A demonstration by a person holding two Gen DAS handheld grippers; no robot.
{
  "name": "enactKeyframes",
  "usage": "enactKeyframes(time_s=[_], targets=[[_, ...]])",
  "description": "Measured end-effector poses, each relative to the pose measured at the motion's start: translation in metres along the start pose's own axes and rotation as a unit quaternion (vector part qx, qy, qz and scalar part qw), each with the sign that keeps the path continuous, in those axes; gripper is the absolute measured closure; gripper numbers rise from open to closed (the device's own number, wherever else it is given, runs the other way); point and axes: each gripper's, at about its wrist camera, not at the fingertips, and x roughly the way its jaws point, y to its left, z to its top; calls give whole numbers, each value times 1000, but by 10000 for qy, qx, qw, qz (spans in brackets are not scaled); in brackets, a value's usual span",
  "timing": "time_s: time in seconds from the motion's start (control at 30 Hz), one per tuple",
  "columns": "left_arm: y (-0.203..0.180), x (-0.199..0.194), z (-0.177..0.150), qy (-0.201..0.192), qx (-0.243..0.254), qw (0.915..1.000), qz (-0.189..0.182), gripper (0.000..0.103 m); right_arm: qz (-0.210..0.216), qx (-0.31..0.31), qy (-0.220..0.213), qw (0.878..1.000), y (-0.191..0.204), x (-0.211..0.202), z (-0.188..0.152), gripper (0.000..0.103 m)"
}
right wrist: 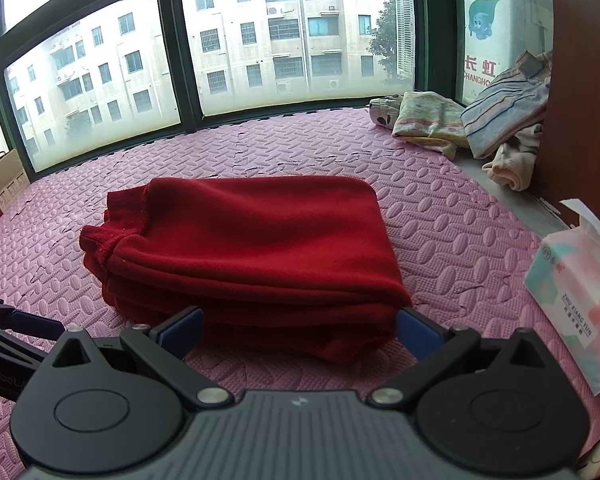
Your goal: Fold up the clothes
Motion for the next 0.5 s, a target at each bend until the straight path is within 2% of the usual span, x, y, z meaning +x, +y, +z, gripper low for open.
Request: enactKeyframes(time_s=[0.5], targets=[[-10,1,1,15,133,9999,-8,0,-36,148,9,9999,-11,-3,-6,0]])
